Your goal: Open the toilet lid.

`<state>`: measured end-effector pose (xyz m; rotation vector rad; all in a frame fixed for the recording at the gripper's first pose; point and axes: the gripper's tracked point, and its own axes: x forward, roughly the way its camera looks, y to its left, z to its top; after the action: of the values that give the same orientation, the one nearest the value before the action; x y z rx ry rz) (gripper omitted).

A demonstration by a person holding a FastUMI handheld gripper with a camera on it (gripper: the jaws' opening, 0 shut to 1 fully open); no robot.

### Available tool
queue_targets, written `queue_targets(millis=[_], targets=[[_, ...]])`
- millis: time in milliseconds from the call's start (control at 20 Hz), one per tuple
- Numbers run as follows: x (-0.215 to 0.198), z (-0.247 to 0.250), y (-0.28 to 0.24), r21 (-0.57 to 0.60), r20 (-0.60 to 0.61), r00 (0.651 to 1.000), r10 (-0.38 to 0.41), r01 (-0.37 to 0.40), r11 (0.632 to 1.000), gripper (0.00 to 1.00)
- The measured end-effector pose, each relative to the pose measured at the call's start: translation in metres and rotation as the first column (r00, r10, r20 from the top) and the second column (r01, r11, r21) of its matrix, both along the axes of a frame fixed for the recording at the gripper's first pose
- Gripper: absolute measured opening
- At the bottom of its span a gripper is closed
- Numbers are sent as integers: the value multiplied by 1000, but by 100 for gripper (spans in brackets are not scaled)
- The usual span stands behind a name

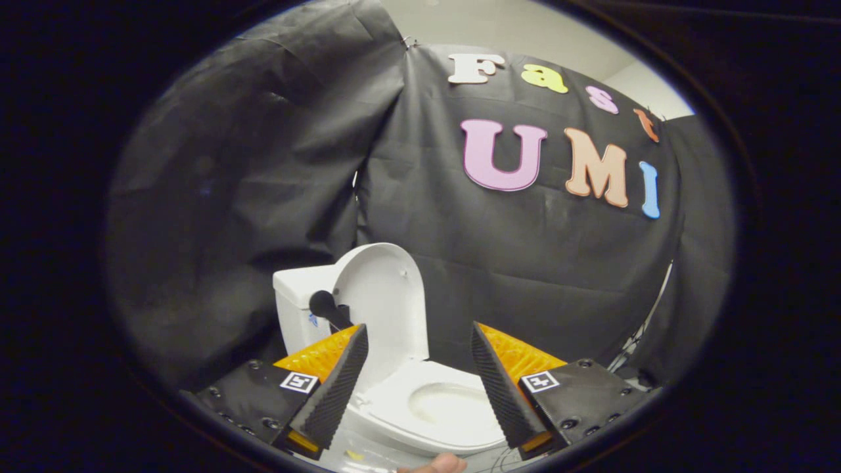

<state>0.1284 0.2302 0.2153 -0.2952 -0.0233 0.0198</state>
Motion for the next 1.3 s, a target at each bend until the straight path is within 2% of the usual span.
queue_targets(millis=[350,750,1050,1300], targets=[[-16,-4,-44,49,17,1000,6,-7,999,97],[-37,-58,-90,77,-53,999,4,0,997,98],[-30,-90,-127,111,-96,995,-32,43,993,98],[-22,-89,-124,118,-78,997,18,-9,993,98]])
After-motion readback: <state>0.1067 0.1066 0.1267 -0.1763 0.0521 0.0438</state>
